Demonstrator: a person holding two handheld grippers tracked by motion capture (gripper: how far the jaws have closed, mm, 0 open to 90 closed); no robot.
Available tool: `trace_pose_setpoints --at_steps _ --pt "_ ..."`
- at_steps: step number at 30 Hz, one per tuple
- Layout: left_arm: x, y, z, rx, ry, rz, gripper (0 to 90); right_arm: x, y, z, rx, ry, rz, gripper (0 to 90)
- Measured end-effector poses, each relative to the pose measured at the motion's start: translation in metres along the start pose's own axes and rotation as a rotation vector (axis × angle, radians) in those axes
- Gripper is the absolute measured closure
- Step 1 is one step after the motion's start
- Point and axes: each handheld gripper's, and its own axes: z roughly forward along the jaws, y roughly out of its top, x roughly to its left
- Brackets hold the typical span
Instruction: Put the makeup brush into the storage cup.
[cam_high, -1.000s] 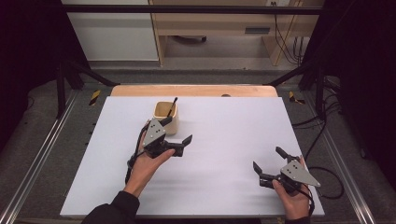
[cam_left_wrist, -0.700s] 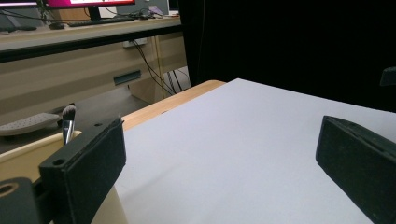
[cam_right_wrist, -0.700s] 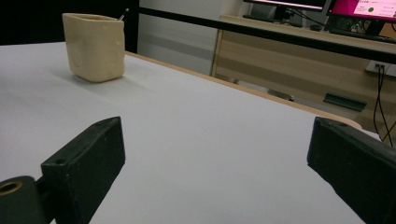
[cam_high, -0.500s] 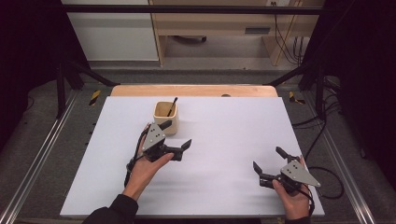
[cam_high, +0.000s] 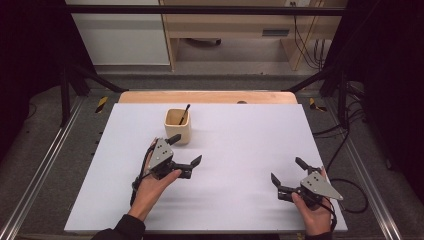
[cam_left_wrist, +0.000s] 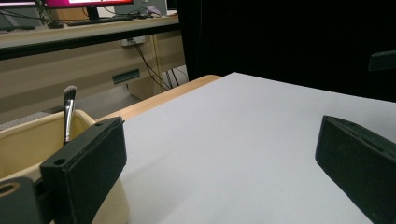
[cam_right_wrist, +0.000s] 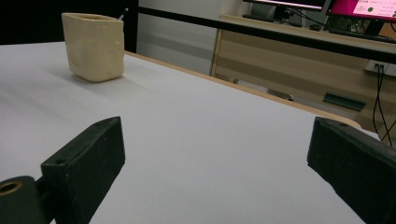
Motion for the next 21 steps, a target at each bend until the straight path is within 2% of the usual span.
trace_pose_setpoints --at_steps 7,12,21 --pt "0.002 -0.009 -0.012 -0.007 0.016 -0.006 1.7 0.000 0.000 0.000 0.001 0.001 0.002 4.3" --pt "0.004 -0.015 -0.022 0.007 0.021 0.021 1.7 0.000 0.000 0.000 0.002 0.000 0.001 4.3" --pt "0.010 -0.020 -0.040 -0.002 0.046 0.030 1.7 0.000 0.000 0.000 0.003 -0.002 0.001 4.3"
